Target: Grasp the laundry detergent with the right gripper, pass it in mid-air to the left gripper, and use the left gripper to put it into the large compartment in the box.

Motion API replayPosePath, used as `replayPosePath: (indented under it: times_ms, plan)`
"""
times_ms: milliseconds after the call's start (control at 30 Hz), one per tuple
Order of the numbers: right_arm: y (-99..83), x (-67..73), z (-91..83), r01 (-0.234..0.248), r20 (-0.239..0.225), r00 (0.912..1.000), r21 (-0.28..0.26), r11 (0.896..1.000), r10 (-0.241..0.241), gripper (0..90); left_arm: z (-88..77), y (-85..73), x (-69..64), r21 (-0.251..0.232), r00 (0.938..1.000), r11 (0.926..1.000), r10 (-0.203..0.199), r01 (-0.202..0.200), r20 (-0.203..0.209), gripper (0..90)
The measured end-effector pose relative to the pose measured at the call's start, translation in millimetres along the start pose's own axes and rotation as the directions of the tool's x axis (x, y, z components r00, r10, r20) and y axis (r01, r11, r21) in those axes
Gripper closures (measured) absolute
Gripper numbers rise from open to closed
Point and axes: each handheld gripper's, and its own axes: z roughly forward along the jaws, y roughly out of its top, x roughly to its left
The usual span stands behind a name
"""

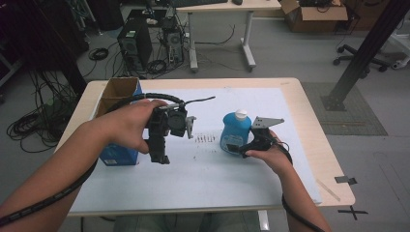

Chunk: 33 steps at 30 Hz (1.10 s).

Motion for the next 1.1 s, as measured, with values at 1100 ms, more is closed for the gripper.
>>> replayPosePath:
  times_ms: [1100]
  plan:
    - [-4.8,1.8,-1.5,0.043,0.040,0.9983,-0.046,0.998,-0.041,25.3,1.2,-0.3,0.9,-0.009,1.0000,1.0000,0.001,-0.001,-0.007,0.4]
